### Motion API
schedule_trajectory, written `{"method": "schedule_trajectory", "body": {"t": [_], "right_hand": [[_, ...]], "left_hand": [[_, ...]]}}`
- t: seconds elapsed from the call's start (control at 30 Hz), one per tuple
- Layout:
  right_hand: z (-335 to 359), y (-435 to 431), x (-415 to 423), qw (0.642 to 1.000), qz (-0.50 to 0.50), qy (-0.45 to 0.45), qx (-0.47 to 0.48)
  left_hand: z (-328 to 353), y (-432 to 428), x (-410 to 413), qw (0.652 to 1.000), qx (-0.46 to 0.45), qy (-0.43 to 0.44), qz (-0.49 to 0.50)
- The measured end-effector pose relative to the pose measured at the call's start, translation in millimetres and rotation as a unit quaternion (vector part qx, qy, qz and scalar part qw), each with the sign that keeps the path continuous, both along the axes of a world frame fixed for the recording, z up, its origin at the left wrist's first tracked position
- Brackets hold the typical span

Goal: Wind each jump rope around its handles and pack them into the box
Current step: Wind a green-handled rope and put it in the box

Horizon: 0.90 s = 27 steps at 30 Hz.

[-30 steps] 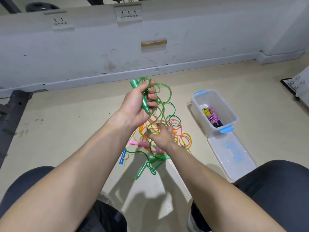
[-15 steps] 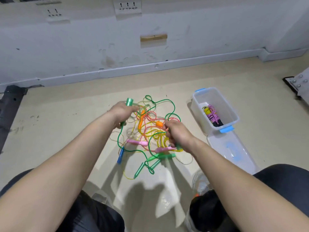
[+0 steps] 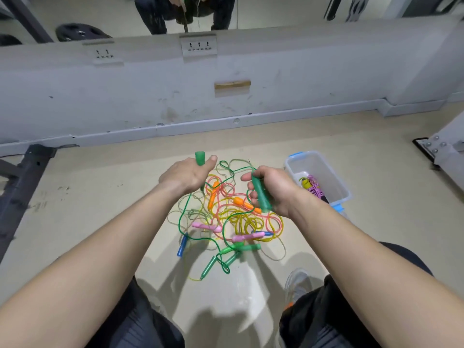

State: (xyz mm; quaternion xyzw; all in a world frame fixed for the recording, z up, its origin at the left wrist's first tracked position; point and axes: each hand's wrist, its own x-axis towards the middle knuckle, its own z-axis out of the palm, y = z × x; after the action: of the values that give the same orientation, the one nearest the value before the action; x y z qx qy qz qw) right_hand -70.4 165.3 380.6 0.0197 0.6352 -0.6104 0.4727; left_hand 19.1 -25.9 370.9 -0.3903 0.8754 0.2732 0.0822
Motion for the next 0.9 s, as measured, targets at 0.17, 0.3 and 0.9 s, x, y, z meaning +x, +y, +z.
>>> {"method": "schedule_trajectory", "body": {"t": [0.17, 0.3, 0.9], "right_hand": [[-4, 0, 17, 0.995, 0.083, 0.024, 0.049], [-17, -4, 22, 0.997, 0.069, -0.018, 0.039], [-73, -11, 29, 0.999, 0.001, 0.046, -0.029]], "left_hand": [[-4, 26, 14, 0.961, 0.214, 0.175, -0.015], [-24, 43, 28, 0.949, 0.176, 0.25, -0.08], [-62, 54, 37, 0.837, 0.434, 0.292, 0.163]]}}
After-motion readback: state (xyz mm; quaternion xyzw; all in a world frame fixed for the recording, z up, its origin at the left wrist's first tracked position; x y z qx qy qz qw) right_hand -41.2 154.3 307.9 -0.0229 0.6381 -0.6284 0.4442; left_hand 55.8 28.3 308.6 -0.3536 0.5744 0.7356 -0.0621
